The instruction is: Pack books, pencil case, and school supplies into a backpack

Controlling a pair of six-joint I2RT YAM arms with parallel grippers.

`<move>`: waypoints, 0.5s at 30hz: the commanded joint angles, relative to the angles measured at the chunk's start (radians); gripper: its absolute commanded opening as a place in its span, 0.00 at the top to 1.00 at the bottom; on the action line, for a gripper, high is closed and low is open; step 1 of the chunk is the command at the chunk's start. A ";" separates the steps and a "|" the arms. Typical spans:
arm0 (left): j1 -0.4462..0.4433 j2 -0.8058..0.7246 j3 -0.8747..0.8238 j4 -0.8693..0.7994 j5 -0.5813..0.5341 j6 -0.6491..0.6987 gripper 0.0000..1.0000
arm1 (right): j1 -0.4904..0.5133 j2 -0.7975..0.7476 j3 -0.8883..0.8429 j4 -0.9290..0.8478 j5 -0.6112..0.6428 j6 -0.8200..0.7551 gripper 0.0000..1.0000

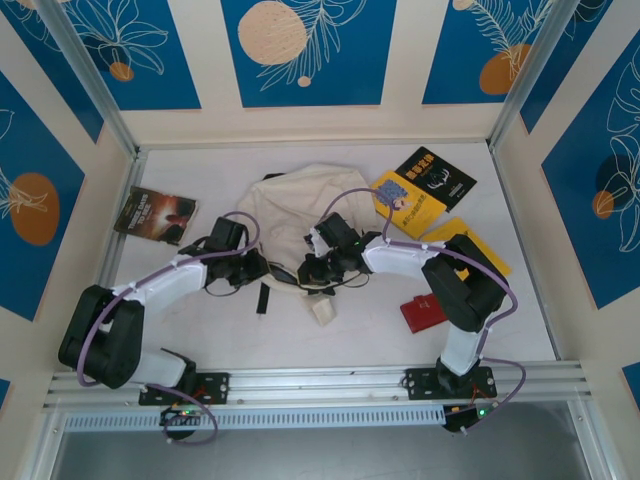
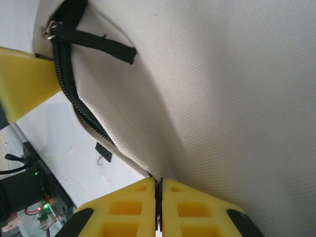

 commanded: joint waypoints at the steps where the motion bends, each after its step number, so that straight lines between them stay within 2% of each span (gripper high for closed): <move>1: -0.006 -0.008 -0.019 -0.052 -0.077 0.020 0.94 | 0.002 0.024 0.032 -0.102 0.100 0.032 0.91; 6: -0.004 0.002 -0.045 -0.046 -0.099 0.023 1.00 | 0.002 0.040 0.046 -0.150 0.157 0.054 0.90; 15: 0.008 0.016 -0.059 -0.098 -0.173 -0.006 1.00 | 0.002 0.074 0.087 -0.279 0.275 0.109 0.91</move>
